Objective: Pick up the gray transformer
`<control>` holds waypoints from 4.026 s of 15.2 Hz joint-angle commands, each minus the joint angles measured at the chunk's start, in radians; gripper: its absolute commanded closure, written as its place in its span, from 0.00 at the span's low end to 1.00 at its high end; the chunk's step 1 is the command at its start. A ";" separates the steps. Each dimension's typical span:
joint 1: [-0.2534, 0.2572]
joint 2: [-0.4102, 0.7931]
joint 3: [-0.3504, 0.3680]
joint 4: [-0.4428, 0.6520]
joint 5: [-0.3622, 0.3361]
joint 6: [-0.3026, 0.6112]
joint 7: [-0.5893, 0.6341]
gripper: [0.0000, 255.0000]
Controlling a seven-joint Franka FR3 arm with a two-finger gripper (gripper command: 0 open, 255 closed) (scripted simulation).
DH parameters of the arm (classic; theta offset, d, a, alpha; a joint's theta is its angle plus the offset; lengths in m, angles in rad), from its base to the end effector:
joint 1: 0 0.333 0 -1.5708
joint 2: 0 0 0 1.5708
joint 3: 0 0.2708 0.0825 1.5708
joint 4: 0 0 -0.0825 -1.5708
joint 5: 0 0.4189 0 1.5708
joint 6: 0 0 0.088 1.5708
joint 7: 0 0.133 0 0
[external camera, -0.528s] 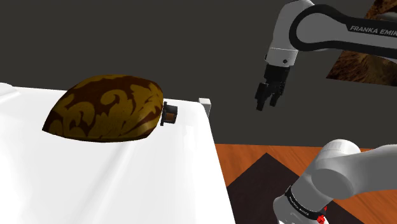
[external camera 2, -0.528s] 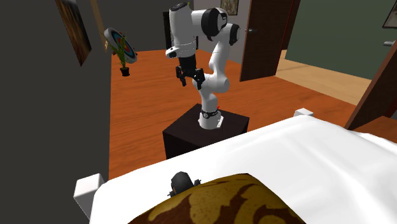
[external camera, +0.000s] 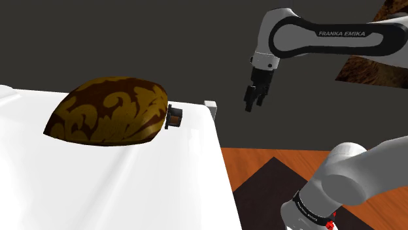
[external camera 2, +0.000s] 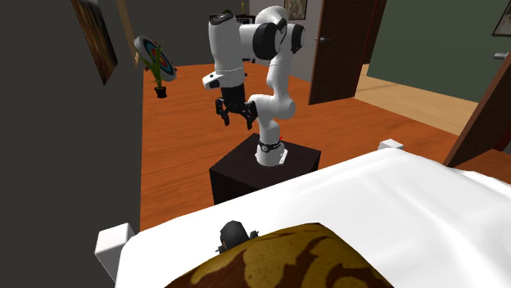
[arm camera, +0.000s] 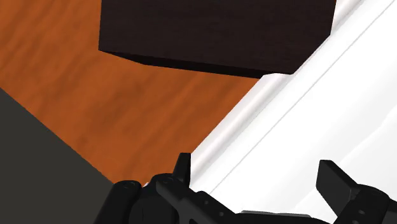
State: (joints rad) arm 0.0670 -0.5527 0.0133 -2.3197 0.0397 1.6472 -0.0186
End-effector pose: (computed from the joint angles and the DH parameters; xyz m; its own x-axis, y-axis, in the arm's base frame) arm 0.4247 0.0393 0.4635 0.9886 0.0924 -0.1190 0.0889 -0.9955 -0.0342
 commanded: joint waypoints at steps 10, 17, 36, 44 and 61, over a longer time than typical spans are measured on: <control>0.067 0.370 0.016 0.190 -0.039 0.245 -0.224 0.00; 0.104 0.601 0.050 0.377 -0.068 0.332 -0.339 0.00; 0.170 0.949 0.104 0.647 -0.144 0.467 -0.467 0.00; 0.170 0.950 0.104 0.649 -0.144 0.466 -0.467 1.00; 0.170 0.897 0.109 0.776 -0.132 0.287 -0.482 1.00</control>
State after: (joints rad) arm 0.2363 0.3447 0.1220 -1.5552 -0.0917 1.9455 -0.5008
